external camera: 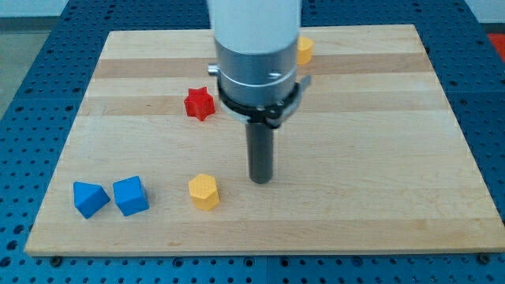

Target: Push the yellow hexagon and red star horizontally to the blue blocks

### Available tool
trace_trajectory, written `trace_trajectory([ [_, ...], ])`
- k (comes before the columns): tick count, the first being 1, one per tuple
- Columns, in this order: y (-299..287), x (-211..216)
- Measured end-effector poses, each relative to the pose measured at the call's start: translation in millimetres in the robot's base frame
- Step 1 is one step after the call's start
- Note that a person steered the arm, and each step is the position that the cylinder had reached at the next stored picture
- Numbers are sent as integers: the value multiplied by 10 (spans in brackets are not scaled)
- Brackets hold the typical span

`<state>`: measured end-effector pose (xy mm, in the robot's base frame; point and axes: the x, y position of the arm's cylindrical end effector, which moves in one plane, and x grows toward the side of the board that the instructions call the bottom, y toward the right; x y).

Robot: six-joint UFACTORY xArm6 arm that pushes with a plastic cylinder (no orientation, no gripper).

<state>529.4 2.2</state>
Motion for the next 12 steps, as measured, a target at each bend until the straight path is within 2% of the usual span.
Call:
trace_trajectory([
  [1,19,122],
  [4,-405,213],
  [8,-786,213],
  [12,-794,168],
])
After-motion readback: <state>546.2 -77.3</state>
